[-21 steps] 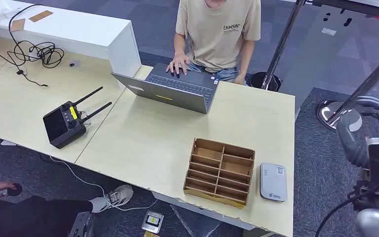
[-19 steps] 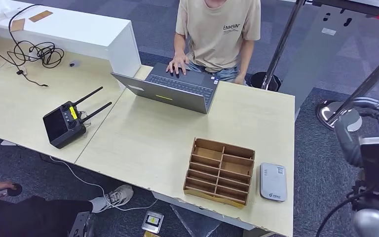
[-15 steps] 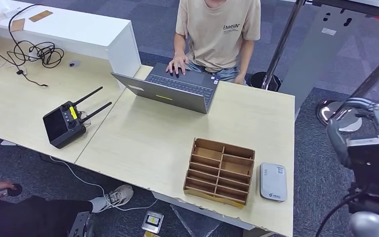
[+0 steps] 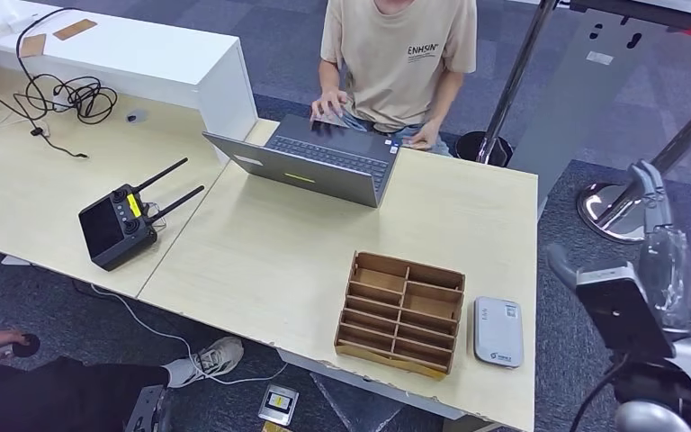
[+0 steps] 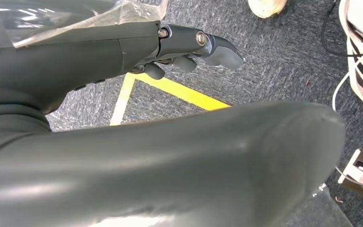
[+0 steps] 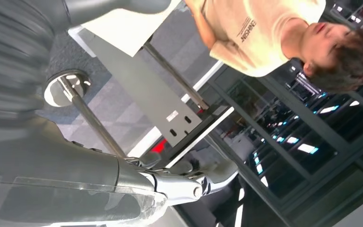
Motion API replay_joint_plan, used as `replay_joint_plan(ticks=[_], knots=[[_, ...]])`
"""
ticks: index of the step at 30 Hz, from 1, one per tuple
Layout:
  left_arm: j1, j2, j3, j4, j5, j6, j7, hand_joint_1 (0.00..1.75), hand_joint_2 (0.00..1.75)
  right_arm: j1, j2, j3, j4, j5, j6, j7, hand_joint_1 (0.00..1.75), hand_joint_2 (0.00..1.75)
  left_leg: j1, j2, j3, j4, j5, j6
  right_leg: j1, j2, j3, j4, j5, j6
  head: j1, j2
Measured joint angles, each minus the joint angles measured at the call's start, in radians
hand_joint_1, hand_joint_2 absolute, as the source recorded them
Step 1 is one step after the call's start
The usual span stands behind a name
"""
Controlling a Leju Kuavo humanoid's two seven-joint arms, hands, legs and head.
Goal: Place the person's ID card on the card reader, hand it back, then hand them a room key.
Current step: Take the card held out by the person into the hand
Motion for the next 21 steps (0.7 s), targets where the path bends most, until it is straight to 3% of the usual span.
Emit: replay_joint_plan(ticks=[2,6,21], knots=[[0.0,0.001,-0.004,0.0,-0.002,0.0,0.0,0.0,0.0,-0.003,0.0,0.008,-0.001,-0.007,-0.001,0.0,0.0,1.75,0.0,0.0,0.0,0.0,0.0,0.0,0.0,0.0,0.0,0.0,0.0,0.0,0.0,0.0],[0.0,0.002,-0.014,0.0,-0.008,-0.002,0.0,0.0,0.0,-0.017,0.001,0.022,-0.003,-0.065,-0.01,-0.014,0.0,0.0,0.0,0.0,0.0,0.0,0.0,0.0,0.0,0.0,0.0,0.0,0.0,0.0,0.0,0.0],[-0.002,0.006,-0.052,0.0,-0.032,-0.011,-0.009,0.0,0.0,-0.156,0.015,0.06,-0.022,-0.316,0.062,-0.073,0.0,0.0,0.0,0.0,0.0,0.0,0.0,0.0,0.0,0.0,0.0,0.0,0.0,0.0,0.0,0.0]])
